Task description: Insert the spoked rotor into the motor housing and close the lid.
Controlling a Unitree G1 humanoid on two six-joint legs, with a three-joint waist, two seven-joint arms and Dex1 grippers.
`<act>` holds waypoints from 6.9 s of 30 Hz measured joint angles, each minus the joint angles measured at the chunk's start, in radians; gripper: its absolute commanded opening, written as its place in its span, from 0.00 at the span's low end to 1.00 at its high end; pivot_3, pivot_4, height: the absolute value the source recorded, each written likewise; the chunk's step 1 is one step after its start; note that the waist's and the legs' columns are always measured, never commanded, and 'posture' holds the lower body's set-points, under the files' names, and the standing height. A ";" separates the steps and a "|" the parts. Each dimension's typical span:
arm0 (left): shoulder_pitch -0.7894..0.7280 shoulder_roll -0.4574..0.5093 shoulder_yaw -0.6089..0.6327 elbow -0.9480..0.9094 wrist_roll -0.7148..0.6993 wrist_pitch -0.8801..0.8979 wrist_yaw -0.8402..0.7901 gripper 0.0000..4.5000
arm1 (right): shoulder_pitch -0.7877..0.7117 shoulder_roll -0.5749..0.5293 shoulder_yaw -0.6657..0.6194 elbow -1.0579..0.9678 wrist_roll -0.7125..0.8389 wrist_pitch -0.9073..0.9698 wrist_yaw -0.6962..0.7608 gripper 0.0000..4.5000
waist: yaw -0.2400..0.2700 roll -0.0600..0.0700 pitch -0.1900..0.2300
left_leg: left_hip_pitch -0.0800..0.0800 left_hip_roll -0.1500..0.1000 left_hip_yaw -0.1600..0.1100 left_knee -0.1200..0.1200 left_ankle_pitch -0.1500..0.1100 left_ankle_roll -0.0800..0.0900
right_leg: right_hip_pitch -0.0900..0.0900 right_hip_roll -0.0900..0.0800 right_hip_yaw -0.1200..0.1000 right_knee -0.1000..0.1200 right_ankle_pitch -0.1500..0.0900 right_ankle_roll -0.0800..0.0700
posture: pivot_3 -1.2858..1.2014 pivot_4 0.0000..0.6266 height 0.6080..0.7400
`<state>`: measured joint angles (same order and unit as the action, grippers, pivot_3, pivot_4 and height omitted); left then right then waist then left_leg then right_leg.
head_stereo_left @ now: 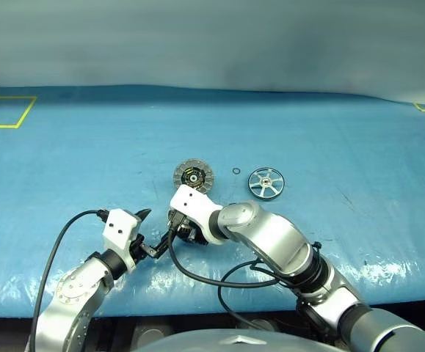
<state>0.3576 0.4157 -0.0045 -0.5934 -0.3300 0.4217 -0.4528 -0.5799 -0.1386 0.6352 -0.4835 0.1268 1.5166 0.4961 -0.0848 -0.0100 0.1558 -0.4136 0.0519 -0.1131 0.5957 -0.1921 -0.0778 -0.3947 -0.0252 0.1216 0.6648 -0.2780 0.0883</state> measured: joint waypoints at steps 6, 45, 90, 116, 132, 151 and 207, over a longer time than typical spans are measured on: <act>-0.012 -0.001 -0.002 0.000 -0.002 0.000 0.000 1.00 | -0.013 0.023 -0.012 -0.029 0.055 0.062 -0.040 0.99 | 0.001 0.000 0.001 | -0.002 0.000 0.000 0.001 0.000 0.000 | -0.001 0.000 0.000 0.000 0.000 0.000 | 0.52 0.24 1.00; -0.004 -0.006 -0.159 0.003 0.131 -0.177 -0.032 1.00 | -0.161 -0.114 -0.456 0.781 0.021 -0.550 -0.171 0.99 | 0.005 0.004 0.006 | -0.004 -0.001 0.001 0.000 0.000 0.000 | -0.002 0.000 0.001 -0.001 0.006 0.000 | 0.52 0.24 1.00; 0.099 -0.031 -0.120 0.084 0.144 -0.374 -0.048 1.00 | 0.115 -0.436 -0.278 -0.216 0.225 -0.434 0.177 0.15 | 0.013 0.005 0.009 | -0.004 -0.001 0.001 0.007 0.000 0.001 | 0.000 0.000 0.001 -0.002 0.001 0.001 | 0.52 0.24 1.00; 0.110 -0.096 -0.114 0.198 0.153 -0.519 -0.039 1.00 | 0.169 -0.191 -0.129 0.137 0.091 -0.634 0.061 0.15 | 0.016 0.003 0.010 | -0.004 -0.001 0.001 0.010 0.000 0.001 | 0.001 0.000 0.001 0.000 0.002 0.001 | 0.52 0.24 1.00; 0.110 -0.099 -0.116 0.198 0.151 -0.515 -0.051 1.00 | 0.174 -0.194 -0.116 0.131 0.091 -0.592 0.076 0.51 | 0.016 0.003 0.009 | -0.003 -0.001 0.001 0.010 0.000 0.001 | 0.002 0.000 0.001 0.000 0.002 0.001 | 0.52 0.24 1.00; 0.092 -0.103 -0.121 0.198 0.132 -0.513 -0.050 1.00 | 0.210 -0.157 -0.220 0.019 0.215 -0.428 0.036 0.00 | 0.016 0.003 0.010 | -0.004 -0.001 0.001 0.010 0.000 0.001 | 0.001 0.000 0.001 0.000 0.002 0.001 | 0.52 0.24 1.00; 0.102 -0.103 -0.139 0.197 0.132 -0.492 -0.028 1.00 | 0.206 -0.107 -0.194 0.135 0.198 -0.485 -0.011 0.00 | 0.006 0.003 0.009 | -0.003 0.000 0.001 0.010 0.000 0.001 | 0.001 0.000 0.001 0.000 0.002 0.001 | 0.52 0.24 1.00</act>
<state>0.4591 0.3132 -0.1439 -0.3960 -0.1976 -0.0705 -0.4811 -0.3740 -0.2452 0.4408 -0.3487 0.3247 1.0314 0.4848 -0.0784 -0.0069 0.1653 -0.4170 0.0515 -0.1122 0.6060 -0.1924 -0.0771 -0.3938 -0.0254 0.1224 0.6651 -0.2764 0.0896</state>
